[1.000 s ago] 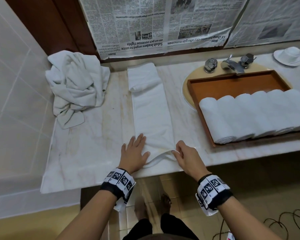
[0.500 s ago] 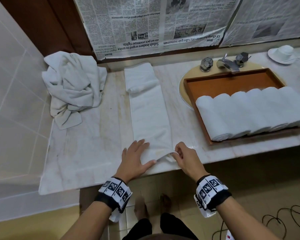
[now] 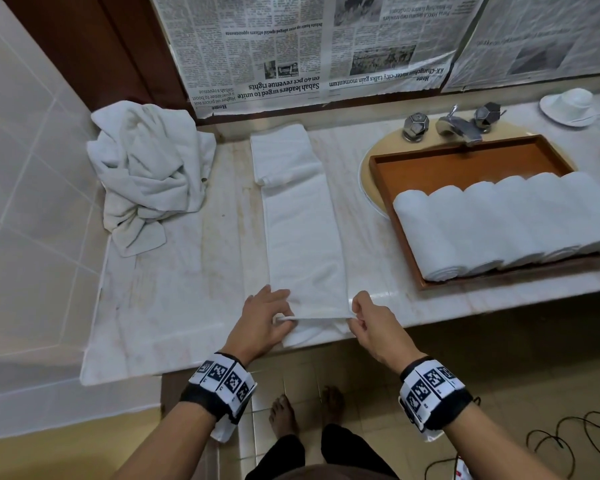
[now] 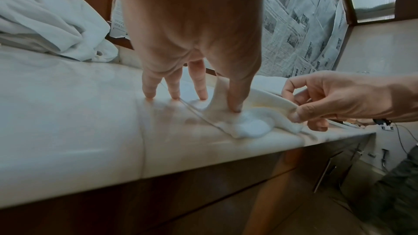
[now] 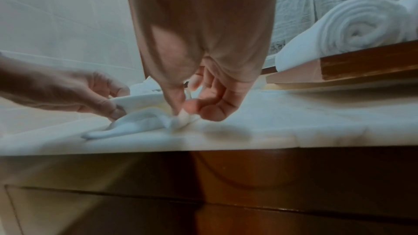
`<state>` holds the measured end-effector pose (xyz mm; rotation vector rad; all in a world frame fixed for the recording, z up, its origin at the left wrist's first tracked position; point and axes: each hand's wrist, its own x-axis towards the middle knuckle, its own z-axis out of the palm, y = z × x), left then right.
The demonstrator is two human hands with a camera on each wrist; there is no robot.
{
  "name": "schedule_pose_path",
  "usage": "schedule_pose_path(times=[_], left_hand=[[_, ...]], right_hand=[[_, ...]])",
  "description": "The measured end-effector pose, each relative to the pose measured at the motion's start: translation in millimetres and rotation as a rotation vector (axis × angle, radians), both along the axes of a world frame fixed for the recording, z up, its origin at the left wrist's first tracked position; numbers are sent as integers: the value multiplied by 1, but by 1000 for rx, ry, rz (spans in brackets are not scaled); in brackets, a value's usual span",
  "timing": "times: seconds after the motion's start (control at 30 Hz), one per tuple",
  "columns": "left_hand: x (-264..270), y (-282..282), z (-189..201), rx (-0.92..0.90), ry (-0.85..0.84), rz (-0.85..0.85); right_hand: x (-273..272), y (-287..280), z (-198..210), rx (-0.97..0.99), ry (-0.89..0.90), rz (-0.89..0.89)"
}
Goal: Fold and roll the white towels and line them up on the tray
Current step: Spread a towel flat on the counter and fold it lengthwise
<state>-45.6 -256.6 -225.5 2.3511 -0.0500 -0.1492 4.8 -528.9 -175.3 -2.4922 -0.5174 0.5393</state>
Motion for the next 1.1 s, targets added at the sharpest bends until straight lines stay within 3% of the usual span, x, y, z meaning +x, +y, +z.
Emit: schedule_pose_path(times=[0.1, 0.3, 0.6, 0.87, 1.1], left_hand=[[-1, -3, 7, 4, 20, 11], [-8, -11, 24, 52, 98, 35], [-8, -9, 29, 63, 74, 0], [-20, -9, 23, 20, -27, 15], [-43, -1, 16, 16, 5, 22]], right_hand=[[-4, 0, -2, -25, -36, 7], [-5, -5, 8, 66, 104, 38], [-6, -2, 3, 71, 93, -66], [-18, -12, 5, 68, 43, 1], [-21, -23, 9, 31, 73, 107]])
